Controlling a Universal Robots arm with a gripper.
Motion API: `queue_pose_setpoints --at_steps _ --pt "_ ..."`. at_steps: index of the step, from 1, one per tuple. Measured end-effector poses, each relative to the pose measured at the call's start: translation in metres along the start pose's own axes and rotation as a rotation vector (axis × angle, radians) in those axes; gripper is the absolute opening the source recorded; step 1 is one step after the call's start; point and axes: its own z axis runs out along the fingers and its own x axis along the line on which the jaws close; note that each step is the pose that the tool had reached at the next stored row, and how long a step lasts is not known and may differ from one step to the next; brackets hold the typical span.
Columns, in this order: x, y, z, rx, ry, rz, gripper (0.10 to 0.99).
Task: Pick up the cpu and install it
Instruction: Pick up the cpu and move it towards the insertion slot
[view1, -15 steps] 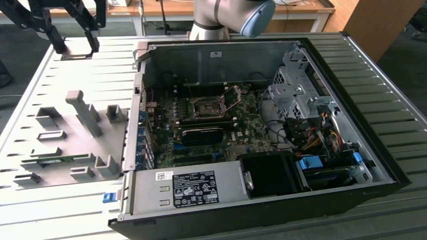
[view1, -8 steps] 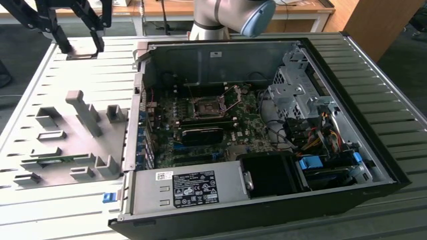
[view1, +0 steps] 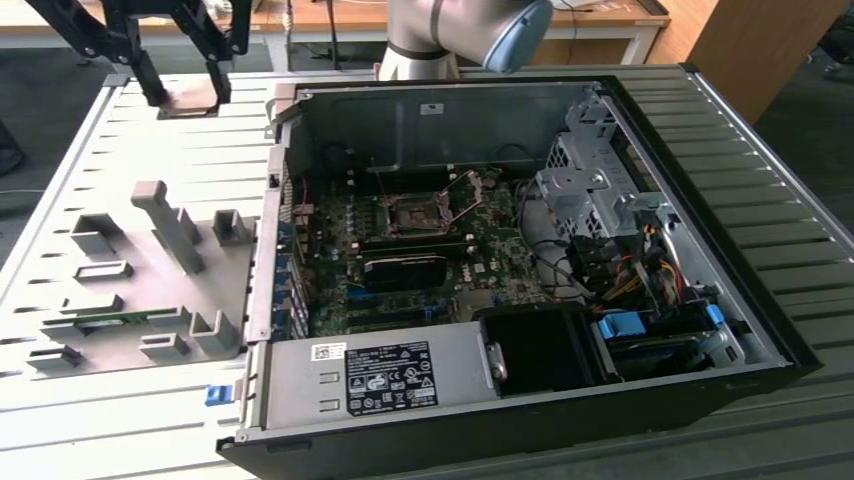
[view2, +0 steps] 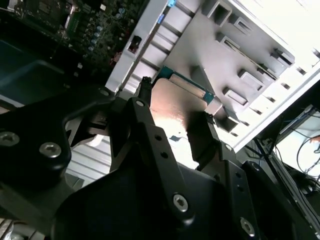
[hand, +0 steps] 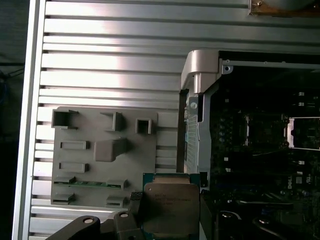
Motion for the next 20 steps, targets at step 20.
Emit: queue_pose_setpoints --at_steps 20 --pt "-0.0324 -0.0009 0.0002 0.000 0.0011 0.000 0.541"
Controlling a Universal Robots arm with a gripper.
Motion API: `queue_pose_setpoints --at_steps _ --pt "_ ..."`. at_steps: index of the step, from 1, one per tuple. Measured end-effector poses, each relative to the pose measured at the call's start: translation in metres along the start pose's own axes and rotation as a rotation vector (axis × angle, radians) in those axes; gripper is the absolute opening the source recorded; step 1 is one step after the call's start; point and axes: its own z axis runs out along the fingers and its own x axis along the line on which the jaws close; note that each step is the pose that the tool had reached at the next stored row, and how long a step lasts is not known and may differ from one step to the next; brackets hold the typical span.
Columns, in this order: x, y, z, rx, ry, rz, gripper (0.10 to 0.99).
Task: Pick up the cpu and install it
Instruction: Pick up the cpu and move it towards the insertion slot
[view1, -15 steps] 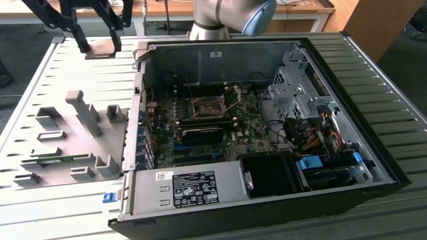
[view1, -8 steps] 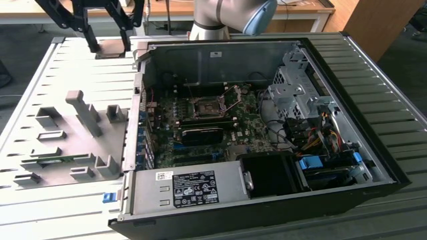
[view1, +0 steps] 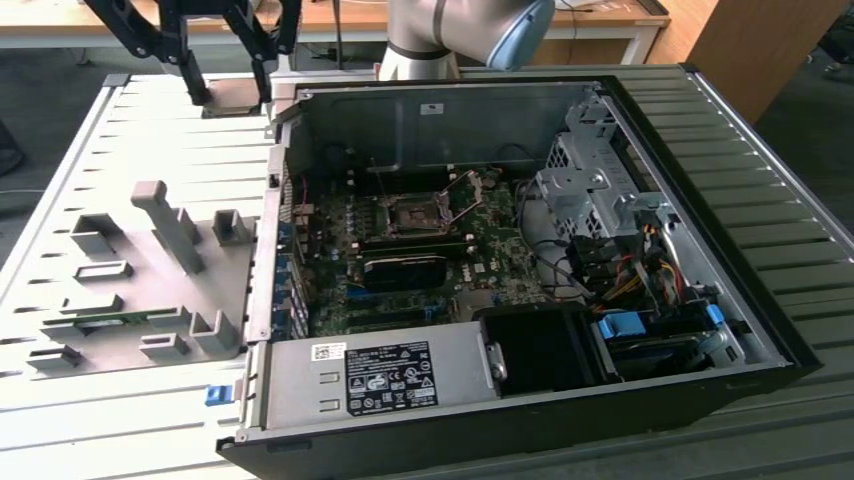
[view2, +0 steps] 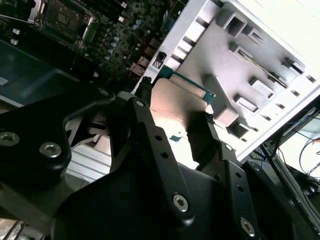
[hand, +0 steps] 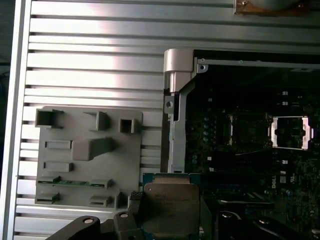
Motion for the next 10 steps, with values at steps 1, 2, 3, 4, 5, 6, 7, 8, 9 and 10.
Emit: queue_pose_setpoints --at_steps 1,2,3,4,5,6,7,8,9,10 --pt "-0.0009 0.0000 0.0000 0.000 0.0000 0.000 0.541" --pt "-0.0019 -0.0001 0.0001 0.000 -0.0001 0.000 0.541" --pt "-0.0031 -0.0001 0.0001 0.000 0.0000 0.000 0.541" --pt "-0.0045 -0.0001 0.0002 0.000 0.0000 0.000 0.541" --pt "-0.0066 -0.0002 0.0002 0.000 0.0000 0.000 0.541" --pt "-0.0089 -0.0003 0.0002 0.000 0.0000 0.000 0.541" --pt "-0.0108 -0.0003 0.0002 0.000 0.0000 0.000 0.541" --pt "-0.0127 -0.0004 0.0003 0.000 -0.0001 0.000 0.541" --pt "-0.0145 -0.0004 0.0003 0.000 0.0000 0.000 0.541" --pt "-0.0163 -0.0005 0.0003 0.000 0.0000 0.000 0.541"
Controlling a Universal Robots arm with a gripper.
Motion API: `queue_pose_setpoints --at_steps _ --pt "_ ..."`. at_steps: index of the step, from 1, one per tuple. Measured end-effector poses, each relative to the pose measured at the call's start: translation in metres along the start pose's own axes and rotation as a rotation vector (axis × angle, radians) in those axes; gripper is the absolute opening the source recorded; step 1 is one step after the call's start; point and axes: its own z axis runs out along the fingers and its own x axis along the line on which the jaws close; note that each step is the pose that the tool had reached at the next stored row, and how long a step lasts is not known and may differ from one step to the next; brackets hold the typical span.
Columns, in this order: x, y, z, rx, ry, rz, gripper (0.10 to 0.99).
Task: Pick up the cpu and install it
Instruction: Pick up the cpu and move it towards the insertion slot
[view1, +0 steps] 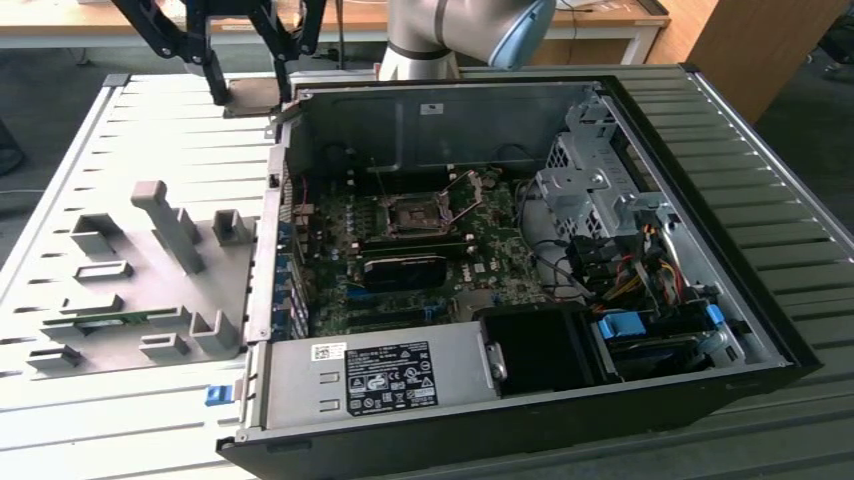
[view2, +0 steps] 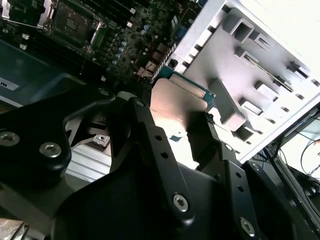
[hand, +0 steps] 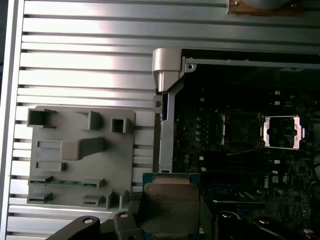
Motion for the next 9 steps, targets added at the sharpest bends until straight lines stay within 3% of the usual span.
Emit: queue_pose_setpoints --at_steps 9 --pt "-0.0129 -0.0004 0.0004 0.000 0.0000 0.000 0.541"
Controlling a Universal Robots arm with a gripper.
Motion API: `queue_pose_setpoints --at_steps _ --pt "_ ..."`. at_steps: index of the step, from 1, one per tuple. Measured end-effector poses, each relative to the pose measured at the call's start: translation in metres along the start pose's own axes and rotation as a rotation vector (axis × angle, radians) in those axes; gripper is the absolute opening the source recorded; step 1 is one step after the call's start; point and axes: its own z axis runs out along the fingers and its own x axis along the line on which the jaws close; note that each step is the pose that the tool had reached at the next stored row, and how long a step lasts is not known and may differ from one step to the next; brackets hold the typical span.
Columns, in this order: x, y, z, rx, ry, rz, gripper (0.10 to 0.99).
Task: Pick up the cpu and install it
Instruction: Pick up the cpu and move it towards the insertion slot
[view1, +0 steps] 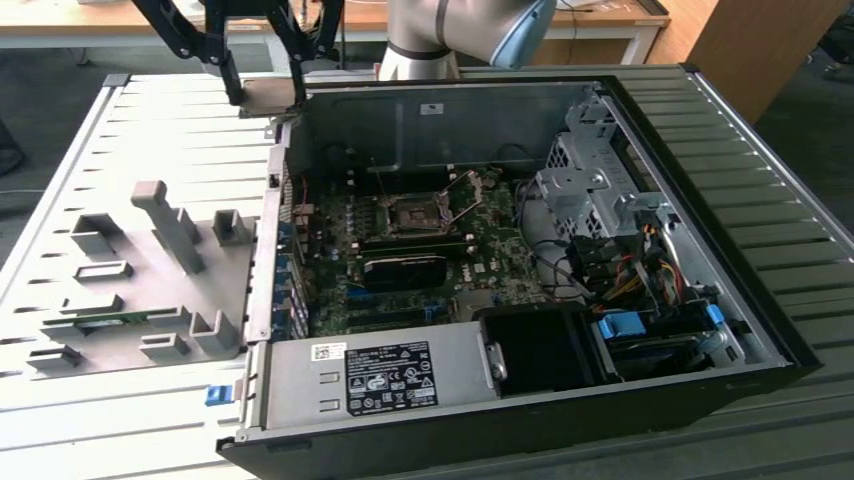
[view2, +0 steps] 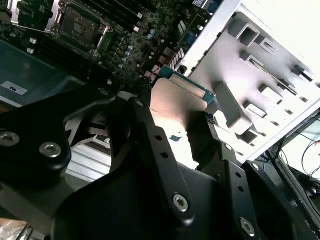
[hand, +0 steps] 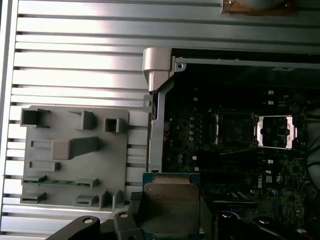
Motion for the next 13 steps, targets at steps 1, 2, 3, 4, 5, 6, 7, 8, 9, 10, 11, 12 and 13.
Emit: queue_pose_setpoints --at_steps 1,2,3,4,5,6,7,8,9,10,11,12,13 --pt "-0.0011 0.0000 0.0001 0.000 -0.0001 0.000 0.541" --pt "-0.0022 -0.0001 0.0001 0.000 0.0000 0.000 0.541" --pt "-0.0034 -0.0001 0.0002 0.000 0.0000 0.000 0.541" --pt "-0.0045 -0.0001 0.0003 0.000 0.0000 0.000 0.541" --pt "-0.0055 -0.0002 0.0004 0.000 -0.0001 0.000 0.541" --pt "-0.0064 -0.0002 0.0005 0.000 -0.0001 0.000 0.541" --pt "-0.0072 -0.0002 0.0006 0.000 -0.0001 0.000 0.541" --pt "-0.0080 -0.0003 0.0007 0.000 0.0000 0.000 0.541" --pt "-0.0088 -0.0003 0.0007 0.000 0.0000 0.000 0.541" --pt "-0.0098 -0.0003 0.0009 0.000 0.0000 0.000 0.541" --pt "-0.0108 -0.0004 0.0010 0.000 0.0000 0.000 0.541" --pt "-0.0116 -0.0004 0.0011 0.000 0.0000 0.000 0.541" --pt "-0.0125 -0.0004 0.0012 0.000 0.0000 0.000 0.541"
